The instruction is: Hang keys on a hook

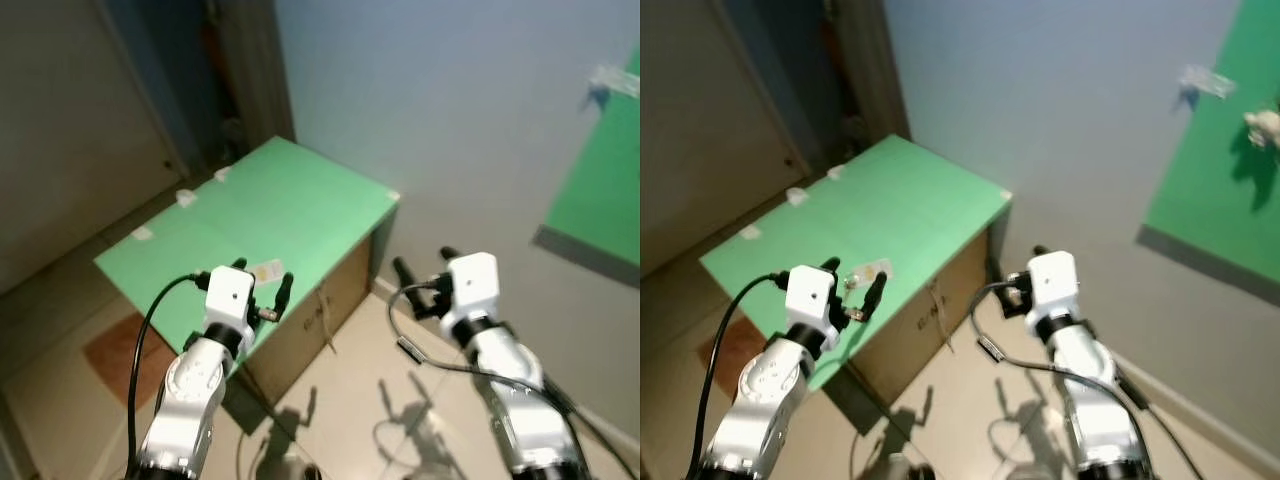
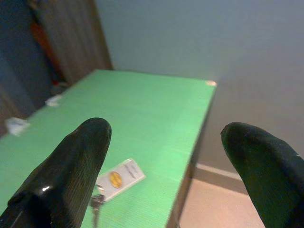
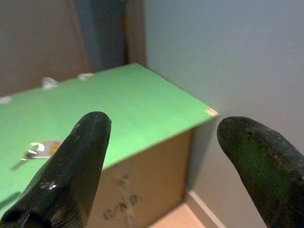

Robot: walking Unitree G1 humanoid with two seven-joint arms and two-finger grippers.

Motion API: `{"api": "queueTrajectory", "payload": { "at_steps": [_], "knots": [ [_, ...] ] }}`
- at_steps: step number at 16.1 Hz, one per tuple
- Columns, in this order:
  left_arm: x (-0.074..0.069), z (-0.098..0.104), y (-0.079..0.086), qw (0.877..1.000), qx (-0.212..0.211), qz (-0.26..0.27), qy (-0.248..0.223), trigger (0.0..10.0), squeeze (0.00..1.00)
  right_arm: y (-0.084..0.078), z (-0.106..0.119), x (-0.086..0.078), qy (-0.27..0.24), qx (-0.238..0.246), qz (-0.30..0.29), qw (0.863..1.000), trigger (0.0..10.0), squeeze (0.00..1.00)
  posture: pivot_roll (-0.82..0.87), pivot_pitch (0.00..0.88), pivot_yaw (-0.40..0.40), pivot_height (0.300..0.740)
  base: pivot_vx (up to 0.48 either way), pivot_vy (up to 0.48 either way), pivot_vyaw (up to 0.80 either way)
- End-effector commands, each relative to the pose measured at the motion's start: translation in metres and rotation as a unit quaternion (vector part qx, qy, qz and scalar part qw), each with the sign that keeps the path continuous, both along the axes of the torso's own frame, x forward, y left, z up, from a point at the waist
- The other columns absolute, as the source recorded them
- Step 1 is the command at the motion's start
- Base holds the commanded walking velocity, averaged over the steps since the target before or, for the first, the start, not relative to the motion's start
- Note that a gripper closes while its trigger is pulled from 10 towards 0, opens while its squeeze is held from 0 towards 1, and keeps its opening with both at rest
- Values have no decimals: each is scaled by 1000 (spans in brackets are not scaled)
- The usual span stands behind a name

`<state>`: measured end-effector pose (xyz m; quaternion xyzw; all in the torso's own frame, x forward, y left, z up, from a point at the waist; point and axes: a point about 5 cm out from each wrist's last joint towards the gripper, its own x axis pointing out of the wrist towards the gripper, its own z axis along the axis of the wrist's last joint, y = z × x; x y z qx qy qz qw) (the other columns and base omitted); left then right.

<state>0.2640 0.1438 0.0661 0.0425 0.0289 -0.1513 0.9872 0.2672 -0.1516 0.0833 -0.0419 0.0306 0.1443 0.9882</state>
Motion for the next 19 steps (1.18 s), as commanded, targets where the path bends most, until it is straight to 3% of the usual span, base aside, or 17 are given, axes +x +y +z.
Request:
{"api": "queueTrajectory", "payload": {
  "at_steps": [1, 11, 19],
  "knots": [
    [0, -1, 1, 1000, -1, 1, 2, 10000, 0, -3, -3, -1, 7, -3, -3, 1000, 10000, 0, -218, 20, 128, 720, 0, 0, 706],
    [2, -2, 1, 1000, 18, 7, -2, 10000, 0, -3, -11, -3, 19, -10, 5, 1000, 10000, 0, -213, 8, 120, 720, 0, 0, 700],
    [5, 8, -8, 999, 18, -14, -24, 10000, 0, -6, -14, -8, 21, -8, -8, 1000, 10000, 0, -226, 28, 132, 720, 259, 248, 0]
  ]
}}
